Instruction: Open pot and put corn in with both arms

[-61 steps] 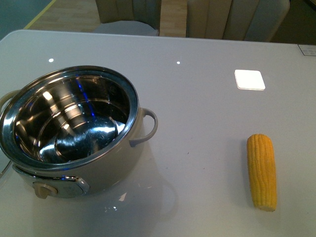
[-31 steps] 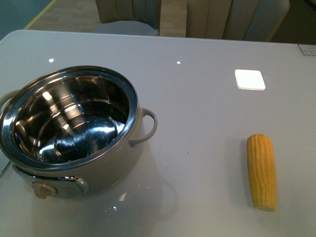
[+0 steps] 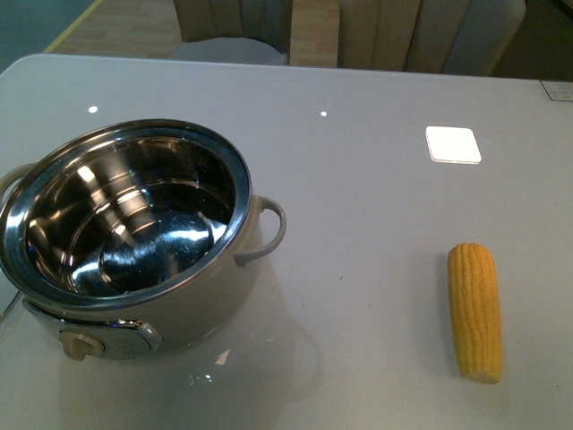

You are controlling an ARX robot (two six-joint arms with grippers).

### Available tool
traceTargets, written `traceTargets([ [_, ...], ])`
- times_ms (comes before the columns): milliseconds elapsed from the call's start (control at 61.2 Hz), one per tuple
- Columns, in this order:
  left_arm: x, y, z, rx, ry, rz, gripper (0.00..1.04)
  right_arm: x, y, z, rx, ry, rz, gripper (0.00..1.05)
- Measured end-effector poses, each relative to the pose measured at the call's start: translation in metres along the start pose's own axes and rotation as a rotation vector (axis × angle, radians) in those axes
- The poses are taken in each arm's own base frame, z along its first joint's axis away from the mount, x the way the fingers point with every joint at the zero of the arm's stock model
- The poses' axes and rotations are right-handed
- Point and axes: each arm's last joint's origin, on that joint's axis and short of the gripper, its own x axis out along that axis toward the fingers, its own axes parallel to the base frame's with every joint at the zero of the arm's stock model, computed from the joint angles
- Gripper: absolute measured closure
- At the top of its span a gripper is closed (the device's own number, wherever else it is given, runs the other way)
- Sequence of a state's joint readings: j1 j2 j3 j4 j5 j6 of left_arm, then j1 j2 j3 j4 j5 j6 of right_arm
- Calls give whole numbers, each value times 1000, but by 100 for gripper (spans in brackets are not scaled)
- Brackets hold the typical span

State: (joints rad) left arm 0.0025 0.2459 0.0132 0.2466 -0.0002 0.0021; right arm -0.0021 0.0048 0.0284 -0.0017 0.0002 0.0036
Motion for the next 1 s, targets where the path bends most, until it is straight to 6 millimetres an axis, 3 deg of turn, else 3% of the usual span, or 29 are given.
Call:
traceTargets([
  [588, -16, 0, -3, 0, 5, 0, 101, 0, 0, 0, 0, 0, 0, 9],
  [997, -16, 0, -3, 0, 5, 0, 25, 0, 0, 0, 0, 0, 0, 9],
])
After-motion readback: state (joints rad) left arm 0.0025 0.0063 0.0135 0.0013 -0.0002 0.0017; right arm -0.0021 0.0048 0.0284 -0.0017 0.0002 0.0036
